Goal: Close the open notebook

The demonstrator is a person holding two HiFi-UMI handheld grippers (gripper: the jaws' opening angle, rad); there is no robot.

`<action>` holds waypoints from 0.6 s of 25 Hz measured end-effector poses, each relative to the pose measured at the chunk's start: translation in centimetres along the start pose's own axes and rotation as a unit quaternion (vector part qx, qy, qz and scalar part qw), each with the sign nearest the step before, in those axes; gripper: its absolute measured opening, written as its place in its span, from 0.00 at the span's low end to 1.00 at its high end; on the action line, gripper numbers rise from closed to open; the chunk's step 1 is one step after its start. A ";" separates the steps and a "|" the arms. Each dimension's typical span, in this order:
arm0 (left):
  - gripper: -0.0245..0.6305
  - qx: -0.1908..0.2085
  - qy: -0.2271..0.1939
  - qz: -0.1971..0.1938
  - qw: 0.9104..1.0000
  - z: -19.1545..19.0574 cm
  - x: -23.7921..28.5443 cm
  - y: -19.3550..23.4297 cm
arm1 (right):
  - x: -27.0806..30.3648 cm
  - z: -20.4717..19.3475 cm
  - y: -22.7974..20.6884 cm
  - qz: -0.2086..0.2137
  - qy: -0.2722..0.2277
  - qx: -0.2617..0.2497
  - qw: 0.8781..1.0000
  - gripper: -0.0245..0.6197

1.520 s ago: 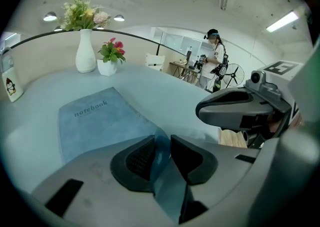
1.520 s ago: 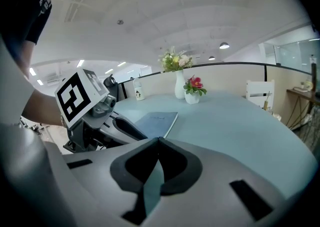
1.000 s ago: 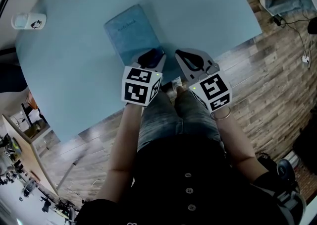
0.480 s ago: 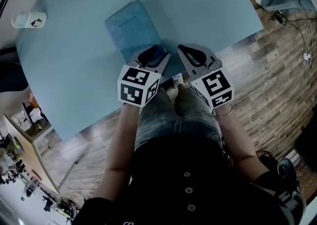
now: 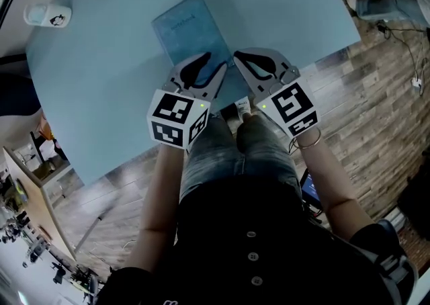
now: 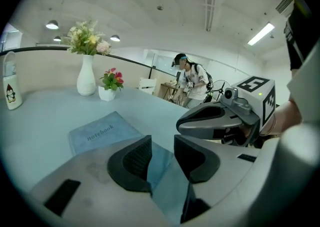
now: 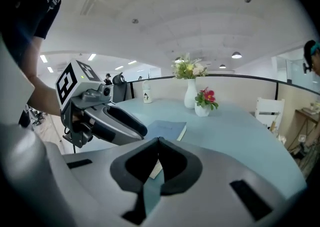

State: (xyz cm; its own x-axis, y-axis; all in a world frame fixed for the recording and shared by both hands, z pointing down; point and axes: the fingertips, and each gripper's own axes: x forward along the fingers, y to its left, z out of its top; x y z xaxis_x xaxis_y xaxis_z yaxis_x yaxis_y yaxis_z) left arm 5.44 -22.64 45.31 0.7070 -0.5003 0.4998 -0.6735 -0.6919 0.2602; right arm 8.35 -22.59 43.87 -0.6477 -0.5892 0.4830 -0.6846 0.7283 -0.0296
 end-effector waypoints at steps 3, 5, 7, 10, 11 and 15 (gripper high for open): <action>0.18 -0.010 -0.028 0.013 0.999 0.8 -1.4 0.8 | 0.2 1.3 -0.2 0.002 -0.002 -0.022 1.000 0.04; 0.13 -0.014 -0.039 0.026 0.999 1.1 -2.4 1.4 | 0.3 2.2 -0.1 0.005 -0.005 -0.033 0.999 0.04; 0.08 -0.019 -0.049 0.038 0.998 1.5 -3.2 2.1 | 0.3 3.0 0.1 0.012 -0.007 -0.043 0.999 0.04; 0.07 -0.028 -0.063 0.033 0.997 2.2 -4.3 2.4 | 0.3 4.1 0.6 0.022 -0.012 -0.055 0.998 0.04; 0.07 -0.030 -0.067 0.030 0.997 2.4 -4.6 2.3 | 0.2 4.4 0.7 0.024 -0.015 -0.060 0.998 0.04; 0.06 -0.031 -0.075 0.034 0.996 2.6 -6.1 2.8 | 0.5 6.1 1.8 0.039 -0.016 -0.091 0.995 0.04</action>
State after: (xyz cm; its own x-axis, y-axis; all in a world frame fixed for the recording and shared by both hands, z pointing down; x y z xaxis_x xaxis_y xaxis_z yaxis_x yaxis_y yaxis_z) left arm -0.14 -22.90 40.82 0.6810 -0.6199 0.3898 -0.7292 -0.6231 0.2830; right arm 4.71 -23.70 38.74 -0.7095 -0.5369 0.4565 -0.5619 0.8219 0.0935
